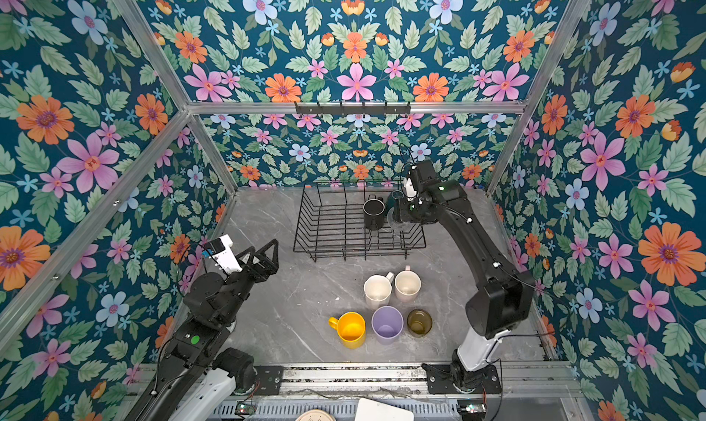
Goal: Load the cups into the dish rack
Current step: 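Move the clear cup over the rack beside the green mug with the right gripper, then lower the clear cup upside down into the rack and open the right gripper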
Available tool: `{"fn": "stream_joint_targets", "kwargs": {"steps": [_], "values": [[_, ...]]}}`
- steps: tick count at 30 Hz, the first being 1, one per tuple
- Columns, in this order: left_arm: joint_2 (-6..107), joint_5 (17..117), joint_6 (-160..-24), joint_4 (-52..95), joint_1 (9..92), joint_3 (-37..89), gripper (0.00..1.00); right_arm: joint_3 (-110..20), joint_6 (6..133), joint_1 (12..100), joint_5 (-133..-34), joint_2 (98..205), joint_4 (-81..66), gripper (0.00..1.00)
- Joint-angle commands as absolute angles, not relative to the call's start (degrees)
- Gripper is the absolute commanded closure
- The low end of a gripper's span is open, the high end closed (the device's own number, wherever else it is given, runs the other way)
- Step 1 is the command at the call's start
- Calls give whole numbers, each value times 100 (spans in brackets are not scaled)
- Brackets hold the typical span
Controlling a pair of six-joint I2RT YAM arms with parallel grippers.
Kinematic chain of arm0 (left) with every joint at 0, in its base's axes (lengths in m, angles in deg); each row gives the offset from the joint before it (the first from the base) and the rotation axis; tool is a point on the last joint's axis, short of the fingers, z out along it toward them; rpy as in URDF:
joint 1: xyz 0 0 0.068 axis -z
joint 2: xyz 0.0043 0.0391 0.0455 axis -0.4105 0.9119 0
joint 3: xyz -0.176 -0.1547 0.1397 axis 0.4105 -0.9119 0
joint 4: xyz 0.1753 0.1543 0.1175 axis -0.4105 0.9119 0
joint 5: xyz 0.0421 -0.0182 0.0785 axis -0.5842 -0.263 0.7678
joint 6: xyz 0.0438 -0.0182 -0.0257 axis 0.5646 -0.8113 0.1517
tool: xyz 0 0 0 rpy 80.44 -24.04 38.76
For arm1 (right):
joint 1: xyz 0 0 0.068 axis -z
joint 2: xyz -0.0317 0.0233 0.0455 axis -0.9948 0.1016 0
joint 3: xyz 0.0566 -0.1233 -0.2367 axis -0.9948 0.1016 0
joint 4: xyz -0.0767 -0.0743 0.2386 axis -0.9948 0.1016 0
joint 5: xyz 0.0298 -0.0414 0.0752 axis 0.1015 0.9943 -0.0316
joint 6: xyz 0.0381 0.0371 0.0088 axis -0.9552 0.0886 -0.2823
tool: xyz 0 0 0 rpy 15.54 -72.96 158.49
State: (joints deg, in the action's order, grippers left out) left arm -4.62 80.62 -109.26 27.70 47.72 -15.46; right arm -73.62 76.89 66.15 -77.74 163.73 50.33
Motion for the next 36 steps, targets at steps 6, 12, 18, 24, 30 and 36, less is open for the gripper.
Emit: {"fn": "stream_joint_targets", "kwargs": {"steps": [6,12,18,24,30,36], "values": [[-645,8191,-10765,3004,4773,-1511,0,-8273,8016,6621,-7307,17346,5455,100],[-657,8201,-10743,3066,4773,-1496,0,-8807,8060,6641,-7342,17987,5610,100],[-667,8219,-10730,3145,4775,-1485,0,-9184,8091,6640,-7279,18443,5668,100],[-669,8210,-10738,3172,4767,-1476,0,-9388,8104,6642,-7114,18824,5745,100],[-665,8219,-10738,3223,4778,-1468,0,-9472,8113,6642,-7100,19107,5738,100],[-672,8252,-10739,3301,4770,-1450,0,-9488,8104,6637,-7100,19338,5720,100]]}}
